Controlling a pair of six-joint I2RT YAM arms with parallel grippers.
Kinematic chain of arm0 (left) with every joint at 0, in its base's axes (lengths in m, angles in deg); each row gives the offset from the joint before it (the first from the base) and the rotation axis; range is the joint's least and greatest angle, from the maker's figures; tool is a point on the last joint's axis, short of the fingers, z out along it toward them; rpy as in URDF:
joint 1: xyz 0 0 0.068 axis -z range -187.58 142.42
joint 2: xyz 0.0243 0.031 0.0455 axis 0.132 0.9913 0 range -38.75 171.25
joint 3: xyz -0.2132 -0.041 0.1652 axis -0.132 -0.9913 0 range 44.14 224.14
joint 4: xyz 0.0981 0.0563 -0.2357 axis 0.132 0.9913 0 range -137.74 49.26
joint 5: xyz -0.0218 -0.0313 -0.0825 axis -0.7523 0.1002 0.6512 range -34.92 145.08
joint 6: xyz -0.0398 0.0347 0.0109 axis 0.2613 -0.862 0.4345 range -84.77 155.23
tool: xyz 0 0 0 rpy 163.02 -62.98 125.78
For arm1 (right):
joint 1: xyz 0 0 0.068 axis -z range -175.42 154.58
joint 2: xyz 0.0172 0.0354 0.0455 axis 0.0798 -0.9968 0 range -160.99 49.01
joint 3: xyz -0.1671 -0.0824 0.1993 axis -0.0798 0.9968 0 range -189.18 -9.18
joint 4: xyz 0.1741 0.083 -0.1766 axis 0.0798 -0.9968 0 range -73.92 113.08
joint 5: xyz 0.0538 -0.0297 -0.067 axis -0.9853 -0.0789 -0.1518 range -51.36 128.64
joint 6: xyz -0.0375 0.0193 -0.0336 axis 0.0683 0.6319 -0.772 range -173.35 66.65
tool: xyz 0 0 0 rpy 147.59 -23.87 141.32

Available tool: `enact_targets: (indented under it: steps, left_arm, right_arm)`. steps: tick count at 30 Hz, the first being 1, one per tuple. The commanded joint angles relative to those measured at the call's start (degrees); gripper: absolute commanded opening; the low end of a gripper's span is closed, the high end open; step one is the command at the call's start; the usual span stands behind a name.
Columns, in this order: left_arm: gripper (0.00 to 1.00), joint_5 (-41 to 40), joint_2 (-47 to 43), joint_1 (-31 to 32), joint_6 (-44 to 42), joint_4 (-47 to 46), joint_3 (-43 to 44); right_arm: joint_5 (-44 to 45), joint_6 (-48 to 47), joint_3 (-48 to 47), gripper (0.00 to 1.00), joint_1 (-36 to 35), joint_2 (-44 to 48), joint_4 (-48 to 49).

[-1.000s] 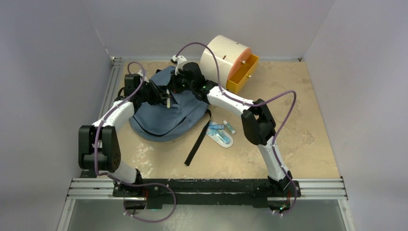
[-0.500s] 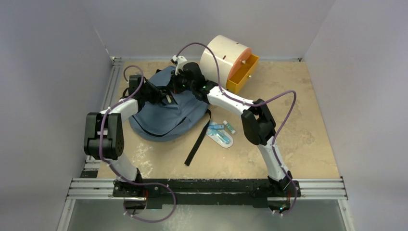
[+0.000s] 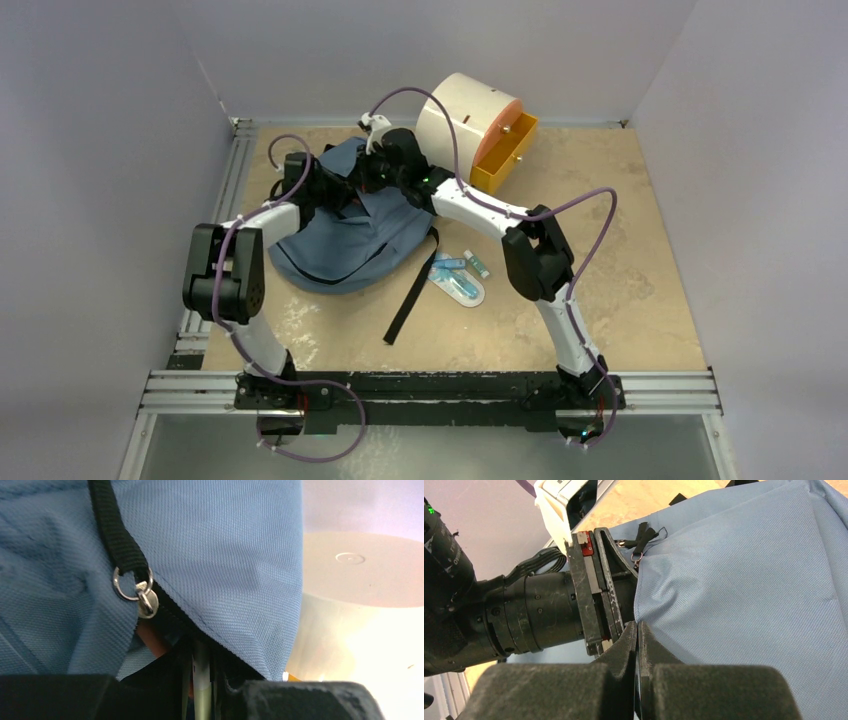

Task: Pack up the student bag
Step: Place the stationery in the student bag.

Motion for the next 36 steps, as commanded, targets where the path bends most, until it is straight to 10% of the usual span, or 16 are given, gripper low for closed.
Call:
enact_targets:
  steps: [1,27,36]
  left_arm:
    - [0.20,0.2,-0.7,1.1,0.0,-2.5,2.9]
    - [0.31,-1.4,-33.6,1.1,-17.3,10.3,-15.5]
    - [0.31,-0.8,-46.3,13.4,-21.0,8.6,-27.5]
  right_arm:
    - [-3.2,0.7,-0.9,0.00,-0.5,4.5,3.2]
    - [-1.1,-3.1,-2.9,0.00,-0.5,3.8,0.4]
    - [-0.6,-4.5,-10.7,0.00,0.2,0.9,-6.3]
